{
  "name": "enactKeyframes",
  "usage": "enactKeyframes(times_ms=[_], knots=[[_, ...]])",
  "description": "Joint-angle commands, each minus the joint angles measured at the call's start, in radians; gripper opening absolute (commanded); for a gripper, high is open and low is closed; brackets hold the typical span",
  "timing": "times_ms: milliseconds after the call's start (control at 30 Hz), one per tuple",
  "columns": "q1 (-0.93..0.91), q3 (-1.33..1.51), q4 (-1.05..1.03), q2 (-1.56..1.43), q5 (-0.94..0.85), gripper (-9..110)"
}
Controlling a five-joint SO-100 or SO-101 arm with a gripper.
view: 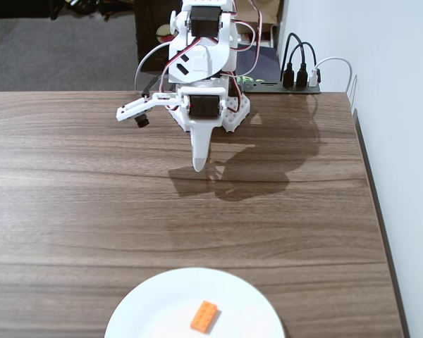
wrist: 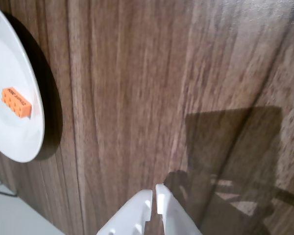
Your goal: Grasp a lego block and put it on the plate.
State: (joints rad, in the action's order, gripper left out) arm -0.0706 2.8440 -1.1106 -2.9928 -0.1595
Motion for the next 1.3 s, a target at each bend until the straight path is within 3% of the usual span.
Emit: enactKeyframes(times_ms=[0, 667, 1267], knots=[[-0.005, 0.006, -0.023, -0.063, 0.012, 0], [0.002, 0.077, -0.155, -0.296, 0.037, 0], [0.003, 0.078, -0.155, -0.298, 0.037, 0]])
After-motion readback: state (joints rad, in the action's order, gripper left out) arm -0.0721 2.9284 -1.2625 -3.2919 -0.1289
